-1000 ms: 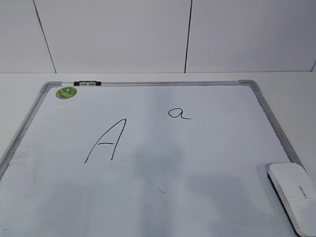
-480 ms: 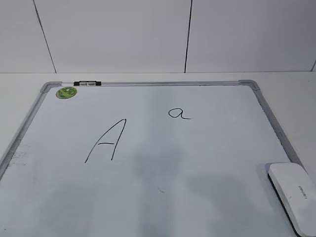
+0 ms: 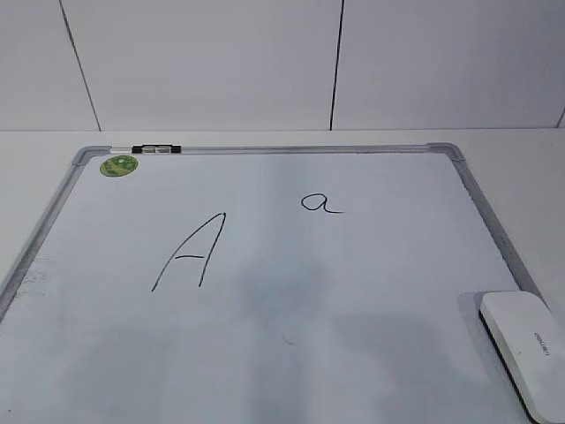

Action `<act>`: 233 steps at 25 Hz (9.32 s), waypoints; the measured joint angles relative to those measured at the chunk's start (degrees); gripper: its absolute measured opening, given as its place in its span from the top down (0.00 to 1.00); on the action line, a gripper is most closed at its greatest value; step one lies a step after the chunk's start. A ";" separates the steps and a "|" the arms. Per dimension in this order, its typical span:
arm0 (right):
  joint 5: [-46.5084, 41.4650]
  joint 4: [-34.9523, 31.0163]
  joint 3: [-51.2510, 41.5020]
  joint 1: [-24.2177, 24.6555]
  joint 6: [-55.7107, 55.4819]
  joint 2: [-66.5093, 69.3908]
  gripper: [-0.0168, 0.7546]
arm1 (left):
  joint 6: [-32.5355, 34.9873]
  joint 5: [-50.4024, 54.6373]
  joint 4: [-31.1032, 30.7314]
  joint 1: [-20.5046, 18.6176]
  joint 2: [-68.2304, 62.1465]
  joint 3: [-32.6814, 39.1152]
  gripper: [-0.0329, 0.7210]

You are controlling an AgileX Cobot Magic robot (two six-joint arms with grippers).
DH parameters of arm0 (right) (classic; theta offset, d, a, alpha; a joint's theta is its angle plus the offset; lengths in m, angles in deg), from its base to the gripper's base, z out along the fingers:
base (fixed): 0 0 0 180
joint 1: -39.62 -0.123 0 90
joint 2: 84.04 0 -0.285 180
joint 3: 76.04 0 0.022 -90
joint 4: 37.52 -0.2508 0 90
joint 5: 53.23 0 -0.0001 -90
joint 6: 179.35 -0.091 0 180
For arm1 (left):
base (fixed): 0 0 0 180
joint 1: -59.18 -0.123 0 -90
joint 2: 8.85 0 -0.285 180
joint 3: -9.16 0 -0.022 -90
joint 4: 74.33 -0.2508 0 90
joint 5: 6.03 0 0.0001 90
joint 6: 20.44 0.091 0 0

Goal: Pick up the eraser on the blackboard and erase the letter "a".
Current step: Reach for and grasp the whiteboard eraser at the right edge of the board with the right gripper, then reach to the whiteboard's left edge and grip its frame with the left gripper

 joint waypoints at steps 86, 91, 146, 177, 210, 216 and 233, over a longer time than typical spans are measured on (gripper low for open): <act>11.28 -17.80 12.94 0.00 10.20 68.96 0.24 | 0.00 0.00 0.00 0.00 0.00 0.00 0.46; 11.28 -17.80 12.94 0.00 10.20 68.96 0.24 | 0.00 0.00 0.00 0.00 0.00 0.00 0.46; 4.51 -9.87 13.06 -6.06 3.96 69.36 0.30 | 0.00 0.00 0.00 0.00 0.00 0.00 0.46; 11.45 -5.44 17.53 -9.21 -1.08 75.51 0.30 | 0.00 0.00 0.00 0.00 0.00 0.00 0.46; 11.92 -5.28 17.62 -9.21 -0.04 83.23 0.12 | 0.00 0.00 0.00 0.00 0.00 0.00 0.46; 14.68 -4.77 17.62 -9.21 0.00 86.16 0.12 | 0.00 0.00 0.00 0.00 0.00 0.00 0.46; 17.83 -2.94 17.75 -9.21 0.09 90.36 0.15 | 0.00 0.00 0.00 0.00 0.00 0.00 0.46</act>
